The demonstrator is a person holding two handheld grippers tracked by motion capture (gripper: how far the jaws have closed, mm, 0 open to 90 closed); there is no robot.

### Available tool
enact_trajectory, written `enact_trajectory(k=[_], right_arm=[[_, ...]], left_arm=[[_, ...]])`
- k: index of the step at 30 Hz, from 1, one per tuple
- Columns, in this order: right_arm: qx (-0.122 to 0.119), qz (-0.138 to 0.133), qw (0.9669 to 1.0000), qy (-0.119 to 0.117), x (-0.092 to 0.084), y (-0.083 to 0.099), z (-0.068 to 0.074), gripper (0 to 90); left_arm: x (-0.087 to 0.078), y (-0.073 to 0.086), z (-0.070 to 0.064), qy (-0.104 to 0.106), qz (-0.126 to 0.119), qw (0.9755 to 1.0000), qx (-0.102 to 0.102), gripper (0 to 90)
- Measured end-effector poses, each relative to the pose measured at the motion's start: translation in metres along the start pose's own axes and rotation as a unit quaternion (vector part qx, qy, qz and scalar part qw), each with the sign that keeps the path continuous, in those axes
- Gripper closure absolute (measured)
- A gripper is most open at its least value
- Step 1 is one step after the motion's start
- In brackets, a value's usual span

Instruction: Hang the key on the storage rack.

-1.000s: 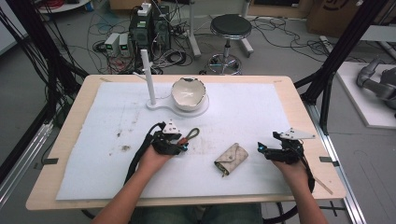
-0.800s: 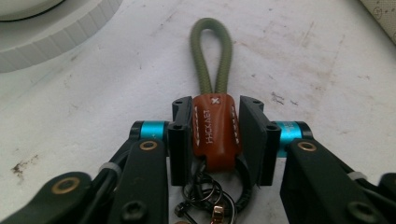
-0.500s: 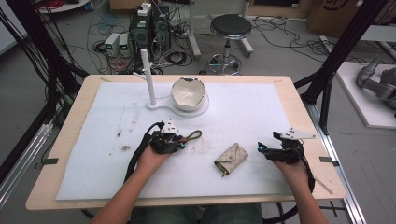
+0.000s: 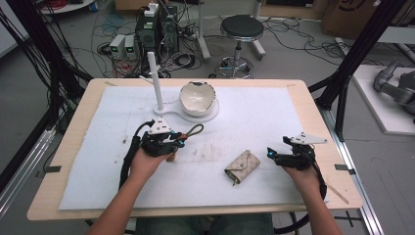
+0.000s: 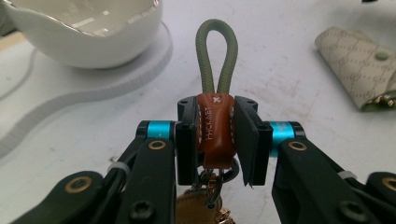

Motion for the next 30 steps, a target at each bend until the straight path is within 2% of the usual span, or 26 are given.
enact_trajectory(k=[5, 9, 15, 21, 26, 30], right_arm=[[0.004, -0.002, 1.0, -0.001, 0.001, -0.001, 0.0, 19.3], [0.012, -0.001, 0.9999, 0.0, 0.002, -0.001, -0.003, 19.3], [0.011, -0.003, 0.9999, 0.0, 0.004, -0.002, -0.003, 19.3], [0.009, 0.0, 1.0, -0.002, 0.005, -0.002, -0.002, 19.3], [0.005, 0.002, 1.0, -0.006, 0.007, -0.003, 0.001, 19.3], [0.003, 0.006, 0.9999, -0.009, 0.01, -0.004, 0.006, 19.3]], left_arm=[[-0.023, -0.012, 0.008, -0.009, -0.025, 0.9996, -0.003, 70.9], [-0.036, -0.019, 0.017, -0.025, -0.037, 0.999, -0.007, 70.9], [-0.055, -0.035, 0.032, -0.044, -0.049, 0.9978, -0.009, 70.9], [-0.073, -0.055, 0.049, -0.065, -0.073, 0.995, -0.02, 70.9], [-0.087, -0.072, 0.064, -0.083, -0.094, 0.9917, -0.029, 70.8], [-0.099, -0.088, 0.077, -0.102, -0.107, 0.9886, -0.027, 70.8]])
Point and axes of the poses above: each handheld gripper's, and its own axes: x roughly forward along the jaws, y roughly out of its underside, z roughly to its left, the point moved 9 cm from there along x, roughly forward along the jaws, and after that the axes turned 13 degrees about -x, right-handed, at the moved point
